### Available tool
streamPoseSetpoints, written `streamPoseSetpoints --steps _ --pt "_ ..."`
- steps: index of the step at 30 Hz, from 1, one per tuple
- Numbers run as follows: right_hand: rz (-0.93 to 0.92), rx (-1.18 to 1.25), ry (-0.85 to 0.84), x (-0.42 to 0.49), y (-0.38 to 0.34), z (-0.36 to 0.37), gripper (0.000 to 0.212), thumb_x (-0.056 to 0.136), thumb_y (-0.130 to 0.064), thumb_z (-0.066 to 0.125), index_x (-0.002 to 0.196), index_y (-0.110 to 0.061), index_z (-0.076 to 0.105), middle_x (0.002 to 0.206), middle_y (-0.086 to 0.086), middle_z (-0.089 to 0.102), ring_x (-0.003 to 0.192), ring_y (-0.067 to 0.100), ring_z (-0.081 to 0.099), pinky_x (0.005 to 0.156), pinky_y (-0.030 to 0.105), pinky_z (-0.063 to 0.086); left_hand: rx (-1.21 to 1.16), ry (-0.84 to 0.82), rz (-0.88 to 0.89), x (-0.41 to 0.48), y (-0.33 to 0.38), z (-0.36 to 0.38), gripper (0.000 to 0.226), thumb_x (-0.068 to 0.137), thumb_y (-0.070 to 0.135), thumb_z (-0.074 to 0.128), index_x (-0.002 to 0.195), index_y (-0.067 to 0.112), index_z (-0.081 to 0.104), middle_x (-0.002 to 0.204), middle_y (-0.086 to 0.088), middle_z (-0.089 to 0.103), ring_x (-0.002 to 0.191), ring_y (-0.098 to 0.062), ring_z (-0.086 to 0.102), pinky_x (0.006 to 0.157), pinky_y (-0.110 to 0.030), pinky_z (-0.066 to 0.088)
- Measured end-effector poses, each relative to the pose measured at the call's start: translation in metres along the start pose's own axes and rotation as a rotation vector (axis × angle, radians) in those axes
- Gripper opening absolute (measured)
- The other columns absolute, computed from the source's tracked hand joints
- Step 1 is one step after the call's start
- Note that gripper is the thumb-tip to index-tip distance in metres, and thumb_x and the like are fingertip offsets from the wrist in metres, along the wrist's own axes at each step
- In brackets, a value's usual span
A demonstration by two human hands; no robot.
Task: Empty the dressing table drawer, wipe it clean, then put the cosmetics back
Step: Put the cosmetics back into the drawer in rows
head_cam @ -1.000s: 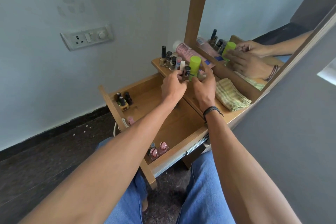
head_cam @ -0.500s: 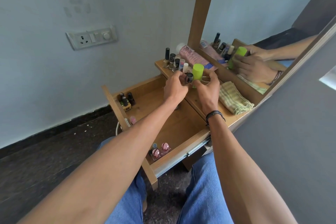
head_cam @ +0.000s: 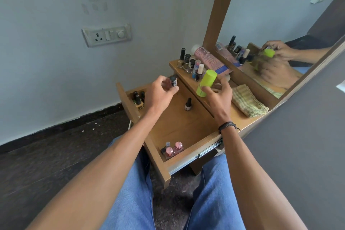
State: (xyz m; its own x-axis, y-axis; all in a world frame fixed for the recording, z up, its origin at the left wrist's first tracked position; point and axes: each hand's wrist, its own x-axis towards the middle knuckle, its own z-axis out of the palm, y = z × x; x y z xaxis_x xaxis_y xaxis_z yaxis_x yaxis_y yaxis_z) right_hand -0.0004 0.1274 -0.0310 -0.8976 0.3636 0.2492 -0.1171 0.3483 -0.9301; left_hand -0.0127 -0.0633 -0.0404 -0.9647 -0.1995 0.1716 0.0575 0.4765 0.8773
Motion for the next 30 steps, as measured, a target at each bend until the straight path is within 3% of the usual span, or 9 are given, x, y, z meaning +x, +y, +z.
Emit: streamPoseSetpoints --steps 3,7,13,18,22,30 --pt "-0.102 -0.071 -0.089 -0.028 0.002 0.011 0.05 0.078 -0.017 0.08 0.124 -0.018 0.061 0.114 -0.001 0.066 0.096 0.006 0.062 0.078 0.016 0.05 0.088 0.022 0.013 -0.007 -0.018 -0.014 0.024 0.085 0.04 0.078 0.1 0.027 0.066 0.093 0.016 0.071 0.077 -0.007 0.066 0.057 -0.023 0.044" --pt "-0.165 -0.184 -0.202 -0.058 0.01 0.034 0.05 0.079 -0.023 0.082 0.124 -0.021 0.061 0.115 -0.006 0.064 0.097 0.01 0.063 0.081 0.025 0.054 0.084 0.005 -0.025 -0.012 -0.031 -0.018 0.025 0.084 0.039 0.08 0.1 0.025 0.067 0.09 0.017 0.069 0.078 -0.003 0.064 0.056 -0.019 0.04" --pt "0.096 -0.381 -0.111 -0.062 0.026 0.046 0.044 0.082 -0.023 0.081 0.123 -0.02 0.065 0.113 -0.002 0.069 0.101 0.017 0.065 0.082 0.03 0.05 -0.072 0.008 -0.117 -0.009 -0.04 -0.023 0.026 0.081 0.034 0.082 0.098 0.021 0.068 0.093 0.013 0.072 0.081 0.003 0.065 0.064 -0.015 0.044" --pt "0.26 -0.499 -0.084 -0.062 0.032 0.048 0.047 0.086 -0.019 0.077 0.131 -0.017 0.061 0.122 0.009 0.069 0.11 0.03 0.065 0.09 0.039 0.054 -0.077 -0.024 -0.089 -0.013 -0.042 -0.022 0.025 0.08 0.035 0.082 0.098 0.023 0.068 0.09 0.016 0.072 0.081 0.003 0.067 0.066 -0.017 0.048" --pt "0.312 -0.54 -0.05 -0.059 0.032 0.05 0.04 0.088 -0.014 0.072 0.127 -0.014 0.063 0.121 0.014 0.069 0.111 0.036 0.065 0.09 0.039 0.052 -0.071 -0.055 -0.064 -0.015 -0.042 -0.022 0.025 0.08 0.037 0.081 0.099 0.025 0.069 0.091 0.016 0.073 0.082 0.001 0.068 0.057 -0.004 0.041" --pt "0.331 -0.707 -0.095 -0.058 0.033 0.055 0.016 0.098 -0.013 0.06 0.109 -0.002 0.062 0.111 0.023 0.068 0.104 0.045 0.066 0.076 0.042 0.051 -0.066 -0.057 -0.043 -0.018 -0.042 -0.024 0.027 0.08 0.035 0.081 0.101 0.023 0.069 0.091 0.017 0.072 0.081 0.003 0.067 0.058 -0.002 0.043"
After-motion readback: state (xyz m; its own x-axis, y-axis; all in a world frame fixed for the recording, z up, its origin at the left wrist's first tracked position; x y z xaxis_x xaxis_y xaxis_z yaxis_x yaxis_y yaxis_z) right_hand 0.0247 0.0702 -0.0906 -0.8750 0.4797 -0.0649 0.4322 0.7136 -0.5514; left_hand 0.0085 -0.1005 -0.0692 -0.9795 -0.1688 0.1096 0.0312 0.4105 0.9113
